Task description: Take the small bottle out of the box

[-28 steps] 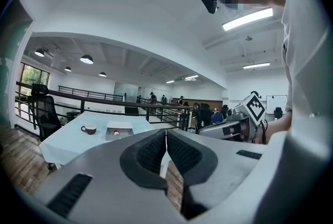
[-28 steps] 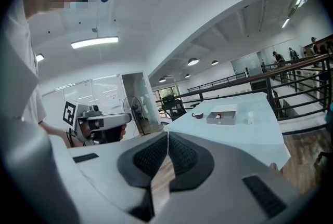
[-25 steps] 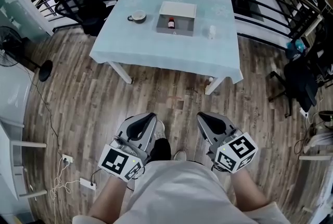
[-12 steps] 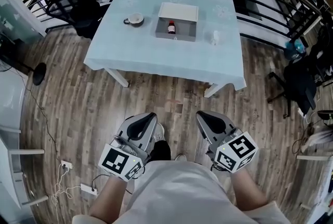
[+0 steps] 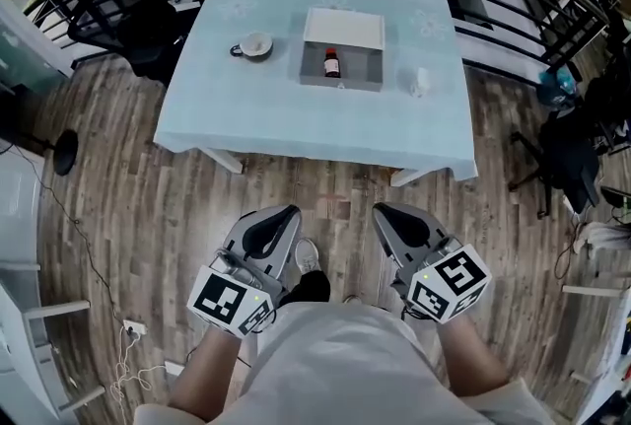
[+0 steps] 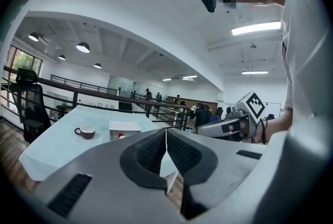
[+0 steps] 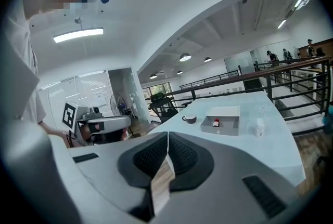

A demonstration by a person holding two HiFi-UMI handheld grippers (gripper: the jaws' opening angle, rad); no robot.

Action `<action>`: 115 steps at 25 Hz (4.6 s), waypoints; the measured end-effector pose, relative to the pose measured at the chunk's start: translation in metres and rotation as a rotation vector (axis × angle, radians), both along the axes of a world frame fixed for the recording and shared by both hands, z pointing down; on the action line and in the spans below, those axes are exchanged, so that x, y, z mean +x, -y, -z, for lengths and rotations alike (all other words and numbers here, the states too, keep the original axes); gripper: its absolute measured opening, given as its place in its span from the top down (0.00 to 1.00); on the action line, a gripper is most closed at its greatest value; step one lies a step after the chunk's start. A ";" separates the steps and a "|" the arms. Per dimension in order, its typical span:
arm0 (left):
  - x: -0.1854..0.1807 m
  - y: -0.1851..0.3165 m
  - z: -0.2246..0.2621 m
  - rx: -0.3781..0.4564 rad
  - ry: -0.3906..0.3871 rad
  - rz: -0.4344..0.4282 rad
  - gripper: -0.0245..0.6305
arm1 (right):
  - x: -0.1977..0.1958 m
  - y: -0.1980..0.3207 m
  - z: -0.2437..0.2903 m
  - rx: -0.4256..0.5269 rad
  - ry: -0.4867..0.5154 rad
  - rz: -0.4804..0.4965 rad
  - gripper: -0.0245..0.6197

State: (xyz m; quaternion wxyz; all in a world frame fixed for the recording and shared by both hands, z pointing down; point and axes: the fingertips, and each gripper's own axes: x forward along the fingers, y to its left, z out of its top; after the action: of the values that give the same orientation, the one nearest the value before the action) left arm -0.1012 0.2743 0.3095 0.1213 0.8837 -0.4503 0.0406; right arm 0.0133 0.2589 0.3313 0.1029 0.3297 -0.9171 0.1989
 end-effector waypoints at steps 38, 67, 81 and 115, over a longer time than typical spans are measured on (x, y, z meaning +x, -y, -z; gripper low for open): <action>-0.070 0.151 -0.011 -0.024 0.001 -0.087 0.93 | -0.068 0.150 -0.004 -0.008 -0.014 -0.097 0.93; 0.024 0.368 -0.042 -0.124 0.078 0.042 0.93 | 0.027 0.370 -0.036 -0.093 0.040 0.022 0.93; 0.044 0.417 -0.072 -0.158 0.120 0.104 0.93 | 0.056 0.421 -0.047 -0.115 0.067 0.037 0.93; 0.012 0.474 -0.205 -0.451 0.202 -0.022 0.92 | 0.025 0.462 -0.108 -0.244 0.052 -0.061 0.93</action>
State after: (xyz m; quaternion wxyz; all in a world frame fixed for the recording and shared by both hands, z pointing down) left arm -0.0893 -0.1996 0.5142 0.2697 0.8304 -0.4300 0.2295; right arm 0.0388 -0.2029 0.4395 0.1123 0.3371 -0.8780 0.3207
